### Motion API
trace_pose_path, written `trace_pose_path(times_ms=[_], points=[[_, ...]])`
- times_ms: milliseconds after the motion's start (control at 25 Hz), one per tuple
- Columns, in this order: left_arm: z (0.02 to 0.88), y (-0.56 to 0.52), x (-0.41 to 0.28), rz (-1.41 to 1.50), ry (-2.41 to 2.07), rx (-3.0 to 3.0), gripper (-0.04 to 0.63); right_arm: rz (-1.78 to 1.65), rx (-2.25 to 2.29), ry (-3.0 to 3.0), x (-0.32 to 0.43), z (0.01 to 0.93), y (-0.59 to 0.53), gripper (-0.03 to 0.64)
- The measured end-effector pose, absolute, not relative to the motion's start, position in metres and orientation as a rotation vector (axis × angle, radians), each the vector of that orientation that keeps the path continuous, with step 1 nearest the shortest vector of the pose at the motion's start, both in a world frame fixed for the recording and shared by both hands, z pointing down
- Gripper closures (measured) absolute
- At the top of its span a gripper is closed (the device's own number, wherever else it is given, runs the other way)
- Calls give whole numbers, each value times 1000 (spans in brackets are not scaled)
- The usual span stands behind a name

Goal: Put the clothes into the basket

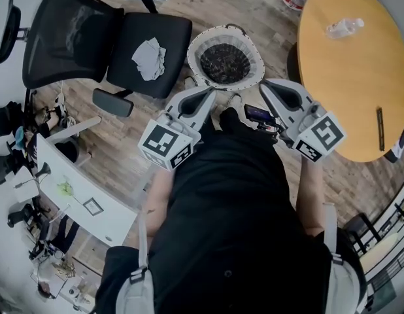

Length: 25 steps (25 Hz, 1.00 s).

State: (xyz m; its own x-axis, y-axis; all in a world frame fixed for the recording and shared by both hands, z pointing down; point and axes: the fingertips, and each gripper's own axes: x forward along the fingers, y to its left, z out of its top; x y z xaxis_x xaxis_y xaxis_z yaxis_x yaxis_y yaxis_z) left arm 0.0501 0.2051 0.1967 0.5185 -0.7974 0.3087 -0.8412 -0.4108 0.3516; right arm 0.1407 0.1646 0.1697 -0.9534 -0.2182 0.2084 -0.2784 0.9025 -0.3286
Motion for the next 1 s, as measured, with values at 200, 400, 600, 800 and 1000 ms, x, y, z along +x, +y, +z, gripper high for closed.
trace_pose_path(times_ms=[200,400,600,800,1000], points=[[199,202,34,123,-1347,2288,586,528,371,-2896,125,169,161,600],[199,197,12,120,-1360,2280,586,526,373,-2886,108,168,160,600],[203,187,-11,109,-1364,2272,586,514,380,-2869,91,172,152,600],[207,180,-33,105,-1361,2265,586,511,379,-2858,70,172,146,600],[211,173,-52,111,-1357,2263,586,516,383,-2856,52,171,140,600]])
